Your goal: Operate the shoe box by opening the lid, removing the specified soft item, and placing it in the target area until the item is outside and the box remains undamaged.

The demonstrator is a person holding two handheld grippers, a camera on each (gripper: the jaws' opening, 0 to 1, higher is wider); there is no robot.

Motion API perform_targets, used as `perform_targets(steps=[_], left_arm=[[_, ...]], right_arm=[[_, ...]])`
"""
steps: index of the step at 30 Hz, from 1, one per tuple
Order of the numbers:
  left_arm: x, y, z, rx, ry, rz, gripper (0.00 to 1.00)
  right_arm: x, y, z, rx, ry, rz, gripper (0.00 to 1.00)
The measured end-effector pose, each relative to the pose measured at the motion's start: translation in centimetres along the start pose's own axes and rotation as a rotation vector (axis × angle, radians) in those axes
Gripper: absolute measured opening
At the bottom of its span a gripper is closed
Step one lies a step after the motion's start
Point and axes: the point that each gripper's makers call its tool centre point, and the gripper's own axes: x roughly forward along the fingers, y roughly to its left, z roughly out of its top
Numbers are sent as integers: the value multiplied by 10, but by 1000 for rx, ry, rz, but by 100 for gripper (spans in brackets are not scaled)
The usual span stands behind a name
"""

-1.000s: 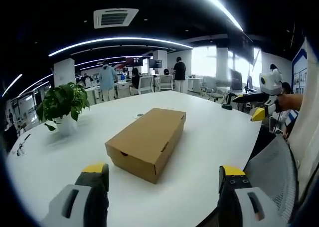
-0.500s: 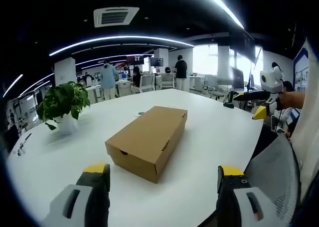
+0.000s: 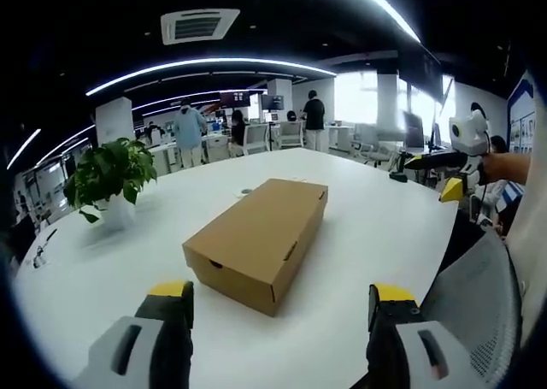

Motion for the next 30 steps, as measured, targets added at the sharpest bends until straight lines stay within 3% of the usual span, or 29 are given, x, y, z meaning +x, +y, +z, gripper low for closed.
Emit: perform_targets(steps=[13,23,30], left_arm=[[15,5,-3,-6,17,11,79],[26,11,-1,-22,0,39,69],[35,19,-7,-49,20,74,67]], right_arm=[[13,-16,3,-14,6,36,96],[26,-29,6,-46,5,75,90],[41,-36,9,-79,0,114,85]])
